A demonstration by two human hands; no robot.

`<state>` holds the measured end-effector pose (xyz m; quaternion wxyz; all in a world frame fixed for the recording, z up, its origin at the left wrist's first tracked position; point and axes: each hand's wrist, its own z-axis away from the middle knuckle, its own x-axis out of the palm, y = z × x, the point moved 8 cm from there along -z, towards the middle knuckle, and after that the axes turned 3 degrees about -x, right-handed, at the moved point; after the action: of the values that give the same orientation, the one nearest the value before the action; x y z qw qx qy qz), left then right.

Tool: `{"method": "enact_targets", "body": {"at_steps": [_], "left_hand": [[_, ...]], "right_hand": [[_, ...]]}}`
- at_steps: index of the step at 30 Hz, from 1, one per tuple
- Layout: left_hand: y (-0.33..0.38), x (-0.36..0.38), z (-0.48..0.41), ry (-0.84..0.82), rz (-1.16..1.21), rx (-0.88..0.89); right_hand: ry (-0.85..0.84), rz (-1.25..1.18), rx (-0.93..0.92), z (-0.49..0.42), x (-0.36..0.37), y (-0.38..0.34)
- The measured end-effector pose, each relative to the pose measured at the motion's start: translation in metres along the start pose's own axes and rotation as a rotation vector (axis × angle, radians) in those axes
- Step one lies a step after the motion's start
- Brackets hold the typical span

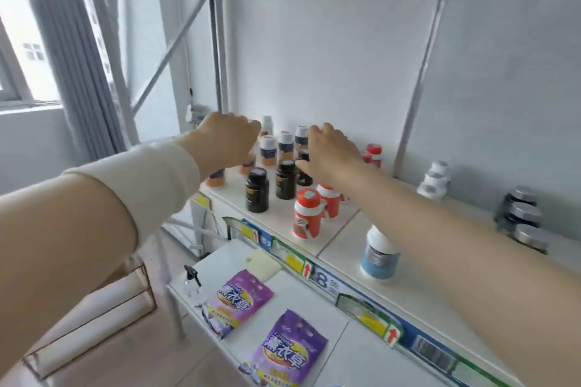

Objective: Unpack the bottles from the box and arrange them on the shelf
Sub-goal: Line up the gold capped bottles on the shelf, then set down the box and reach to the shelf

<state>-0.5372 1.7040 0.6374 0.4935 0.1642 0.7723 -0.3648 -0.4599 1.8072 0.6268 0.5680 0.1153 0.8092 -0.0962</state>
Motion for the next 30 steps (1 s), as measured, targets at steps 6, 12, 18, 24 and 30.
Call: {"method": "enact_targets", "body": {"at_steps": [6, 12, 18, 24, 30], "left_hand": [[-0.178, 0.106, 0.048, -0.102, -0.102, -0.173], [-0.316, 0.27, 0.117, -0.375, 0.001, -0.423], [-0.36, 0.437, 0.169, -0.885, 0.247, -0.417], [-0.429, 0.532, 0.126, -0.926, 0.257, -0.47], [-0.476, 0.612, 0.087, -0.933, 0.382, -0.527]], "right_hand": [[-0.003, 0.05, -0.277, -0.095, 0.067, -0.2], [-0.23, 0.154, -0.528, -0.135, 0.196, -0.374], [-0.708, 0.146, -0.674, -0.145, 0.345, -0.472], [-0.812, 0.056, -0.691, -0.221, 0.443, -0.527], [-0.953, 0.094, -0.695, -0.285, 0.526, -0.563]]}}
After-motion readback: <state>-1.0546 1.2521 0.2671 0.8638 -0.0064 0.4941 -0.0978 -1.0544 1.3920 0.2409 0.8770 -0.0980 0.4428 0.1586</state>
